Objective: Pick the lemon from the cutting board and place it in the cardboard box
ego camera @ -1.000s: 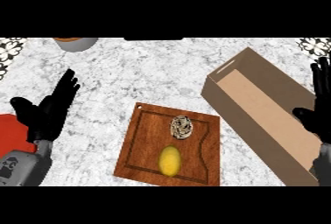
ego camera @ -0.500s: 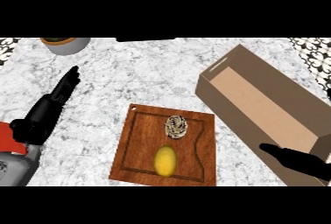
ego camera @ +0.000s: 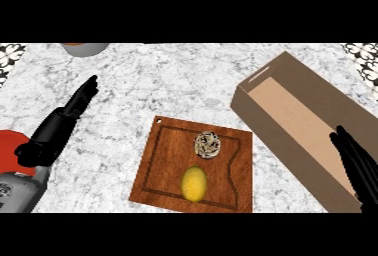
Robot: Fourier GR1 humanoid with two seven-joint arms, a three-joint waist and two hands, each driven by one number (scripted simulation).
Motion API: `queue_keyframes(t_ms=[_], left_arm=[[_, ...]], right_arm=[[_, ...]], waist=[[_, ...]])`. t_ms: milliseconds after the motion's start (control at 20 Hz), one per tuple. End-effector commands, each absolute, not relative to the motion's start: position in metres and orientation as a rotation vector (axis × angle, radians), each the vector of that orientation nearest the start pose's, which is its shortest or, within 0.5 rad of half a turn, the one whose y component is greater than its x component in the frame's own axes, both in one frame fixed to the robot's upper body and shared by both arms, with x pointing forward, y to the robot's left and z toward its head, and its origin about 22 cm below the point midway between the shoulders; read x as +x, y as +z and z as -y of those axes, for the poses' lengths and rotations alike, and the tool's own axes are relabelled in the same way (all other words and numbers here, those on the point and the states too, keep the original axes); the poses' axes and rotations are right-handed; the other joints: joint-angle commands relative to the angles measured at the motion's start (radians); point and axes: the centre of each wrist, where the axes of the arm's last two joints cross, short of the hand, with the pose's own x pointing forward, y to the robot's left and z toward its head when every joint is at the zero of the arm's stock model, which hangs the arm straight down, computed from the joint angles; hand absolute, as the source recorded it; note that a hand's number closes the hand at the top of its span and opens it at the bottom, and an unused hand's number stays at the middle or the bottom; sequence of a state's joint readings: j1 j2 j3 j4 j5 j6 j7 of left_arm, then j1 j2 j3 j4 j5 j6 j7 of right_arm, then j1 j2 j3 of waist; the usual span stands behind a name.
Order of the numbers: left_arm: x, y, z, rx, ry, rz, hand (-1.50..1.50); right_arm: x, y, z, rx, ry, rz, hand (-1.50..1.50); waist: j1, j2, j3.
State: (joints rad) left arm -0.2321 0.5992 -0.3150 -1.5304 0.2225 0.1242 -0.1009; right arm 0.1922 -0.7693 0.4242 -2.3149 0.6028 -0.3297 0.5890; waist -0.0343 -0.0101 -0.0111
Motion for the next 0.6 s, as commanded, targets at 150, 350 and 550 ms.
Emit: queue_keyframes(t_ms=[150,350,550], left_arm=[[0.282,0.065,-0.271,0.088,-0.557,1.724,0.0],[0.286,0.067,-0.263,0.061,-0.551,1.744,0.0],[0.29,0.065,-0.256,0.073,-0.568,1.746,0.0]], right_arm=[[0.127,0.153,0.208,-0.91,1.028,1.251,-1.5],[0.134,0.153,0.182,-0.915,1.088,1.141,-1.5],[0.14,0.151,0.156,-0.923,1.127,1.063,-1.5]], waist=[[0.056,0.011,0.0],[0.079,0.014,-0.001],[0.077,0.014,-0.002]])
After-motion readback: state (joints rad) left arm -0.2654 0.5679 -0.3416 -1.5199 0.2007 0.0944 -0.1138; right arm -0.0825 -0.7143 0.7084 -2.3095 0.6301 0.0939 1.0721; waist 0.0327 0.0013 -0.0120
